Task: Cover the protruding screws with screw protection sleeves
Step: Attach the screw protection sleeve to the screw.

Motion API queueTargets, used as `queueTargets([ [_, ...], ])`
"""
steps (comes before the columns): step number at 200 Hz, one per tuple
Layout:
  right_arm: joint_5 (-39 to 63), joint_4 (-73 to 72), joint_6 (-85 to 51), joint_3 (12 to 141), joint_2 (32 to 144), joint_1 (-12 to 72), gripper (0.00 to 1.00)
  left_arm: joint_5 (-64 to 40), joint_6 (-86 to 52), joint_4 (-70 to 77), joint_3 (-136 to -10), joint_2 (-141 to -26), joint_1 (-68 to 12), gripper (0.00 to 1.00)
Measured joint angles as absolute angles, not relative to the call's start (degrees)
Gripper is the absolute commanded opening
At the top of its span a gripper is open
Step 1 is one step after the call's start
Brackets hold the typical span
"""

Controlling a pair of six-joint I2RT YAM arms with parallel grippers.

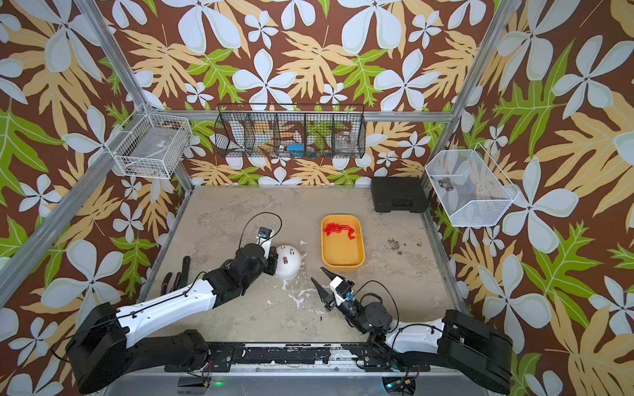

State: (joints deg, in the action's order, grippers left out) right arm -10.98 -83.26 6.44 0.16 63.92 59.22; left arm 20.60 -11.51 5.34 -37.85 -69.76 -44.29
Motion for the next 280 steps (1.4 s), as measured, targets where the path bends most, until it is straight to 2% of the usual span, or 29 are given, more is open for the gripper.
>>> queueTargets([
  [280, -12.38, -83.22, 7.77, 0.16, 62.83, 59.22, 0.45, 19.35, -10.24, 6.26, -32.29, -63.26, -46.65, 0.01],
])
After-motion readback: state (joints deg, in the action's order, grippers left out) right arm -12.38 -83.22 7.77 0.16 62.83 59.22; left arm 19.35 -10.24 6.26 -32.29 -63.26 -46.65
